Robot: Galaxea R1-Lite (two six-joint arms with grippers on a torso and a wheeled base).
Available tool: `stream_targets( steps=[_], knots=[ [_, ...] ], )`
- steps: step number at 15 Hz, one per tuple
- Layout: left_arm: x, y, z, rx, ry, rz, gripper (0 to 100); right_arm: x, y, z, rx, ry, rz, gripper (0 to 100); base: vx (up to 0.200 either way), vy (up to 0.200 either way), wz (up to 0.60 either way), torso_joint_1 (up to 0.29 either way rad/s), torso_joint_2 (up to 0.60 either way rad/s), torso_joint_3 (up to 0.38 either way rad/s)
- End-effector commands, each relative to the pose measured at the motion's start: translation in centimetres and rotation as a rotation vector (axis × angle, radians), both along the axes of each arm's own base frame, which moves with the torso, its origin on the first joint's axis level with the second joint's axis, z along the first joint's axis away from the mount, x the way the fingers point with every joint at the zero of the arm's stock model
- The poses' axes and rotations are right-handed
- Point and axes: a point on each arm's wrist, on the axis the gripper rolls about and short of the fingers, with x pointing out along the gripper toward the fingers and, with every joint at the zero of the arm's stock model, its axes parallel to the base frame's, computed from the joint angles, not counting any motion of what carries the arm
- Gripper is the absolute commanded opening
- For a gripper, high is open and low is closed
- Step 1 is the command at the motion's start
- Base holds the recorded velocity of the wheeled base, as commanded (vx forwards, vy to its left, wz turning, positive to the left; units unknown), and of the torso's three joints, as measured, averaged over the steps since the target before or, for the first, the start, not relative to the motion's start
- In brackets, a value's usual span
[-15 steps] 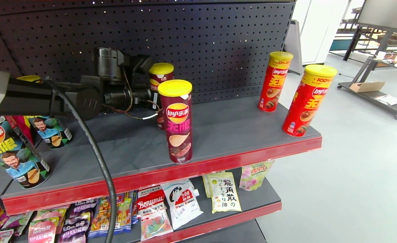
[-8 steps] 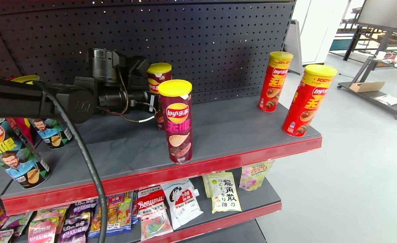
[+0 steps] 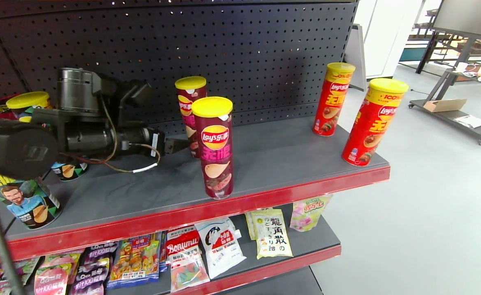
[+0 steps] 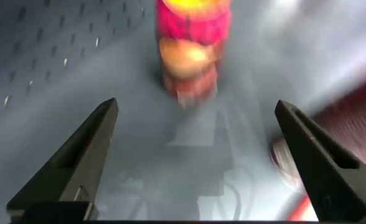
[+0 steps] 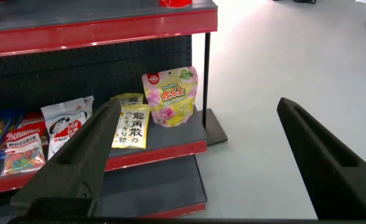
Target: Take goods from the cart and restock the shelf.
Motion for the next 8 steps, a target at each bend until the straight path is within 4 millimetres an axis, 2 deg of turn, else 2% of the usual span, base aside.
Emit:
stream_targets(
  steps=[1, 2, 3, 4, 6, 8],
  knots=[
    [-9.2, 2.8, 1.8, -0.014, -0.066, 0.014, 100, 0.0, 0.0, 0.0, 0.0, 0.001, 0.001, 100, 0.0, 0.0, 0.0, 0.0, 0.0, 0.0],
    [-14.6, 4.6, 1.9, 0.003, -0.143, 0.029, 100, 0.0, 0.0, 0.0, 0.0, -0.001, 0.001, 100, 0.0, 0.0, 0.0, 0.0, 0.0, 0.0],
    [-17.3, 5.4, 1.4, 0.033, -0.173, 0.033, 100, 0.0, 0.0, 0.0, 0.0, -0.001, 0.001, 100, 0.0, 0.0, 0.0, 0.0, 0.0, 0.0],
    [-21.1, 7.3, 0.6, 0.079, -0.146, 0.13, 100, 0.0, 0.0, 0.0, 0.0, -0.001, 0.001, 100, 0.0, 0.0, 0.0, 0.0, 0.0, 0.0],
    [-22.3, 8.5, 1.4, -0.033, -0.146, 0.303, 100, 0.0, 0.0, 0.0, 0.0, 0.001, 0.001, 100, 0.0, 0.0, 0.0, 0.0, 0.0, 0.0],
    [-22.6, 8.6, 1.5, -0.055, -0.151, 0.352, 100, 0.0, 0.0, 0.0, 0.0, 0.001, 0.001, 100, 0.0, 0.0, 0.0, 0.0, 0.0, 0.0]
  ],
)
